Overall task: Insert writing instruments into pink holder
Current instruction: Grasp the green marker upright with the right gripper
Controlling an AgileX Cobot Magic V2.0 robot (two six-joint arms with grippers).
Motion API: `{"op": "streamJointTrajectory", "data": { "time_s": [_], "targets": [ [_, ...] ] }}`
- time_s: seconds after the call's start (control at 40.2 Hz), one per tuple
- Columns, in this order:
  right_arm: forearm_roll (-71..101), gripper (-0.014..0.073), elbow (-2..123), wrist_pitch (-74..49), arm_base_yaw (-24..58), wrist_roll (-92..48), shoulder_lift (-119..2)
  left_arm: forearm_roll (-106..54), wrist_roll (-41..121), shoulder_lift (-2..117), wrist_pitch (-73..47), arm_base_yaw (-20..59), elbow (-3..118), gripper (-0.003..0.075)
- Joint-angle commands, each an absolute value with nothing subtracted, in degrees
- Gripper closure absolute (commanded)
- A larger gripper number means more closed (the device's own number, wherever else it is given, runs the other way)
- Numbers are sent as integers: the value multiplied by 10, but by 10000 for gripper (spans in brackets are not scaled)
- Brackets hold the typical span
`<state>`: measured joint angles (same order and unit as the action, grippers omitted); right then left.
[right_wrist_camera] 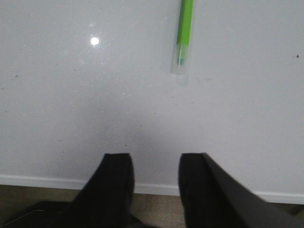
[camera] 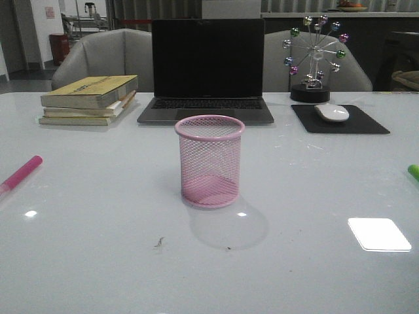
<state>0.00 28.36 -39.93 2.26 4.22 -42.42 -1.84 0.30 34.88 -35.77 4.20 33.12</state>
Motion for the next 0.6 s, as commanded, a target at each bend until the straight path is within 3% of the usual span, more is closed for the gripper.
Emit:
{"op": "streamJointTrajectory", "data": {
  "time_s": [0.0, 0.572],
  "targets": [
    [0, 111, 308, -354, 20, 47, -453, -13, 0, 353, -311, 47, 347, 113],
    [-6, 114, 513, -312, -36, 57, -806, -10, 11, 353, -300, 282, 347, 141]
  ]
}}
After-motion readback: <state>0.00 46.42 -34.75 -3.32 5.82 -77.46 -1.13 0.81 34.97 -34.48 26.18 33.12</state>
